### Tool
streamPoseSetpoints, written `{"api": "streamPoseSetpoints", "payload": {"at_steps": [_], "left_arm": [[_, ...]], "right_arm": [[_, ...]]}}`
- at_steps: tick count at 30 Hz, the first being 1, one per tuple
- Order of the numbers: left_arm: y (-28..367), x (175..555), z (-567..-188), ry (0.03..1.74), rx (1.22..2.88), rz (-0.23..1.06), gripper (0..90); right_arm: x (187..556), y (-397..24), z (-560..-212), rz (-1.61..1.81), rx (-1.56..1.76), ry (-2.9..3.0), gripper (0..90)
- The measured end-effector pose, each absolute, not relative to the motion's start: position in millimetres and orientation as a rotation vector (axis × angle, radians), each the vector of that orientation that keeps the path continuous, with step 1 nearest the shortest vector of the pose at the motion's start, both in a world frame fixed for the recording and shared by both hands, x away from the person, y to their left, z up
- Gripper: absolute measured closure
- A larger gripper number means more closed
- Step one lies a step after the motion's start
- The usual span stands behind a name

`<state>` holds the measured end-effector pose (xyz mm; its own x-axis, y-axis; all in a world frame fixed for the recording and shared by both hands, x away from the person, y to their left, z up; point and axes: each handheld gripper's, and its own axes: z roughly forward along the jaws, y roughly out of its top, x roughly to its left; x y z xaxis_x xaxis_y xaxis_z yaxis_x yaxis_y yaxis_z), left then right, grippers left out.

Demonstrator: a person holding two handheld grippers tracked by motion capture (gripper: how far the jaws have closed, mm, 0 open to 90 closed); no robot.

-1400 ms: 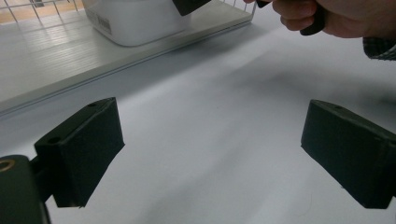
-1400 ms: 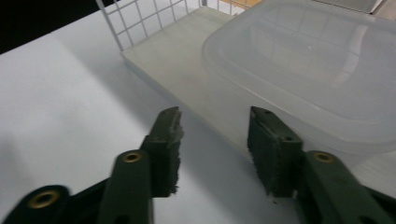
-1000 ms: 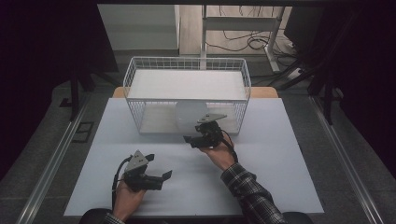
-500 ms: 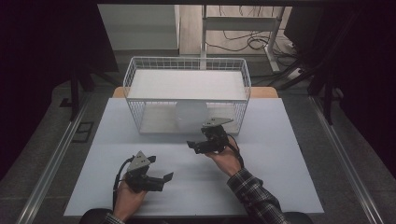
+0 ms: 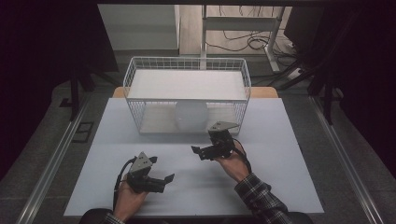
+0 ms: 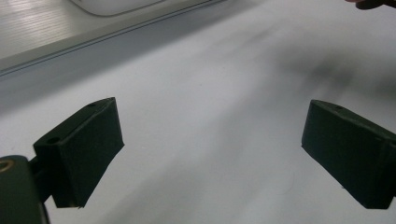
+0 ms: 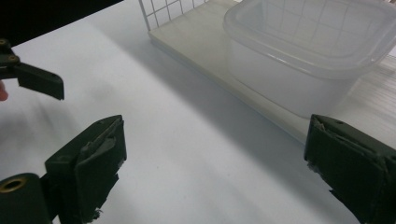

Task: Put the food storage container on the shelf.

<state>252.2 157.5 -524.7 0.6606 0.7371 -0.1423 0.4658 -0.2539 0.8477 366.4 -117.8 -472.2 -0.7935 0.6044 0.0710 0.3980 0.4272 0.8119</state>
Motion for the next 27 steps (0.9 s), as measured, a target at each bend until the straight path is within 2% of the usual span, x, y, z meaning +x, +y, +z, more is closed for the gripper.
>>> {"api": "streamPoseSetpoints", "payload": {"at_steps": [19, 27], "left_arm": [[159.4, 252.1, -523.6, 0.943, 1.907, 0.354, 5.5], [163.2, 252.4, -522.5, 0.95, 1.903, 0.358, 5.9]], "right_arm": [[344.9, -142.9, -477.8, 1.275, 0.884, 2.466, 3.6], [333.6, -156.1, -479.1, 1.271, 0.902, 2.458, 0.0]]}}
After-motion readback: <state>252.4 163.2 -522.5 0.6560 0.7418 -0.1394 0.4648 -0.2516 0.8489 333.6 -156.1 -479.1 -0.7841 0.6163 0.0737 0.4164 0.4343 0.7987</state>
